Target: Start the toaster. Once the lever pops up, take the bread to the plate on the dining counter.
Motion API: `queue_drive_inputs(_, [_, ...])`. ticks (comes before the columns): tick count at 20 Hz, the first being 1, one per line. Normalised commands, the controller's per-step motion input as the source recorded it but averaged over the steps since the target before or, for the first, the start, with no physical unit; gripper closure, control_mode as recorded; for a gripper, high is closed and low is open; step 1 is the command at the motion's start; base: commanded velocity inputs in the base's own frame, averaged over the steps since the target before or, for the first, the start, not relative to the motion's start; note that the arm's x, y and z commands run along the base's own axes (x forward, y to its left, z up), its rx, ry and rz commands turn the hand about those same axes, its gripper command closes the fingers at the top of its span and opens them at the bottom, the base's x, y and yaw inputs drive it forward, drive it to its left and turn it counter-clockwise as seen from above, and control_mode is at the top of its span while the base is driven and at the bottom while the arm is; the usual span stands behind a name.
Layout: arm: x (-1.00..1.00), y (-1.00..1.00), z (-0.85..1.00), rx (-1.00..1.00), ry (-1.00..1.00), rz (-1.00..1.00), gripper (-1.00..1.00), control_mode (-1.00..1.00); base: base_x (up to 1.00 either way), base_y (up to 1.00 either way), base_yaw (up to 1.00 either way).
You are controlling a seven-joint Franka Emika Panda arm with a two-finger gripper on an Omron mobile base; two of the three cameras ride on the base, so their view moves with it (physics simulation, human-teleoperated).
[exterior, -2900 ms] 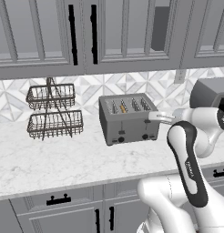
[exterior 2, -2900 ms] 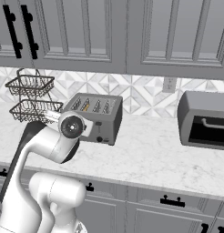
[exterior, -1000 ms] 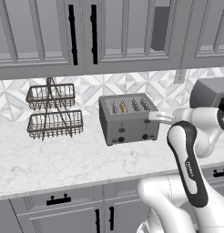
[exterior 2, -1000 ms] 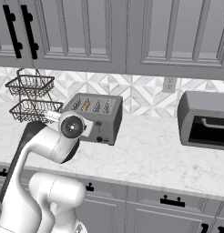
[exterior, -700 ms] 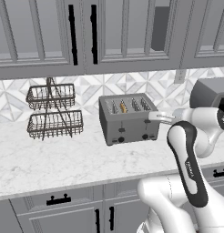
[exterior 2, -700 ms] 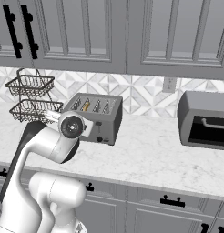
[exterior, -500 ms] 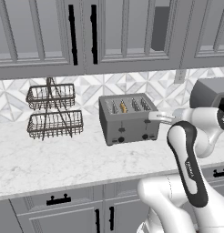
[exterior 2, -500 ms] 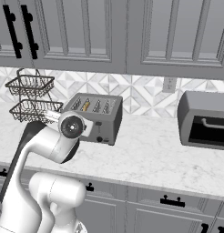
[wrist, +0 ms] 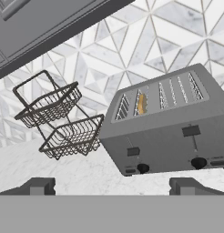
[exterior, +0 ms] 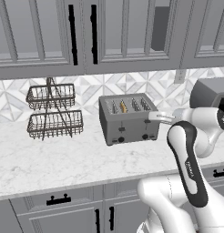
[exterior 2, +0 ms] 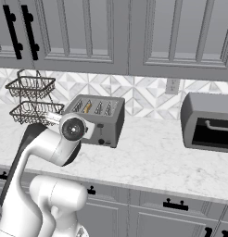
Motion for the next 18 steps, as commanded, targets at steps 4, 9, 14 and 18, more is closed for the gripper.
queue_drive_inputs(4, [0.0, 0.0, 0.0, 0.0, 0.0, 0.0, -1.0, -1.0, 0.0, 0.0, 0.0])
queue_drive_inputs(9, [0.0, 0.0, 0.0, 0.0, 0.0, 0.0, -1.0, -1.0, 0.0, 0.0, 0.0])
queue_drive_inputs(14, [0.0, 0.0, 0.0, 0.0, 0.0, 0.0, -1.0, -1.0, 0.0, 0.0, 0.0])
queue_drive_inputs(18, [0.0, 0.0, 0.0, 0.0, 0.0, 0.0, -1.0, -1.0, 0.0, 0.0, 0.0])
